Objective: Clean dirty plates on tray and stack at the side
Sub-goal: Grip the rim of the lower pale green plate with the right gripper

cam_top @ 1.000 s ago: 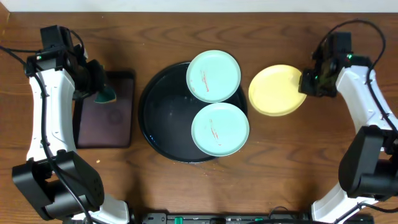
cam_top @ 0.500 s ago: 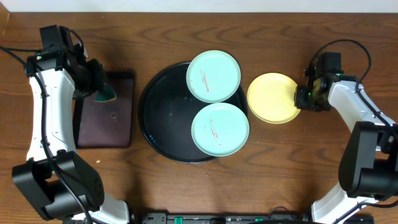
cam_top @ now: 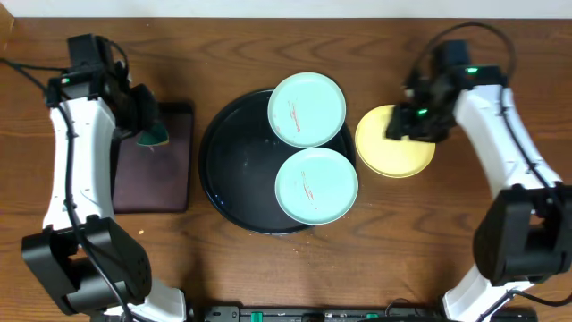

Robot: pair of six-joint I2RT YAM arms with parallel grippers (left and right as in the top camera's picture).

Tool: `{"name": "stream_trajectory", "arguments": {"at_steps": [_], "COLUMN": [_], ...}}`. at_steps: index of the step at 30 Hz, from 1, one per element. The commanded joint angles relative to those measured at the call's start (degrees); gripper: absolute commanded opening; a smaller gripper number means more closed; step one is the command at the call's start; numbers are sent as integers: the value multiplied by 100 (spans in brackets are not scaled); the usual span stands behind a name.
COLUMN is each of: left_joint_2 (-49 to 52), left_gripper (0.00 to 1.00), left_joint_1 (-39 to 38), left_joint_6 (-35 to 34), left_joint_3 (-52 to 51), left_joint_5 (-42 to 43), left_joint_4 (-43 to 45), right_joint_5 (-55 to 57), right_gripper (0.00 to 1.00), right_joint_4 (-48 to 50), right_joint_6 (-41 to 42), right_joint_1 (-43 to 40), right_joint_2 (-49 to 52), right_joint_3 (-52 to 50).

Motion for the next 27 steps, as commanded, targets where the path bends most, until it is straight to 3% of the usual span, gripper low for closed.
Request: {"name": "stream_trajectory", "arguments": {"at_steps": [1,6,16,21,23,27], "left_joint_2": [-11,-11,-11,-11,-11,-11], "left_gripper": [8,7,7,7,7,7], "left_joint_1": [-308,-555,-570,-570,-570,-570], "left_joint_6": [-17,-87,-210,-208,-208,-208], "left_joint_3": [-20,-20,-20,-20,-20,-20], "left_joint_5": [-737,-1134,-1132,-1134,-1132,-1132], "left_joint_4": [-76,-87,-111,-109,-111,-111], "right_joint_5": [-26,79,389,450,479,527], "right_gripper": [55,54,37,34,29,3], "right_joint_4": [48,444,1193,1427,1495,1530], "right_joint_6": [632,938,1453,1453,1499,1558], "right_joint_1": [566,1113,1764,1834,1832,1832], "right_joint_2": [-9,-4,26,26,26,26], "right_joint_3": [-315,-861,-1609,-1853,-1921,-1952]}}
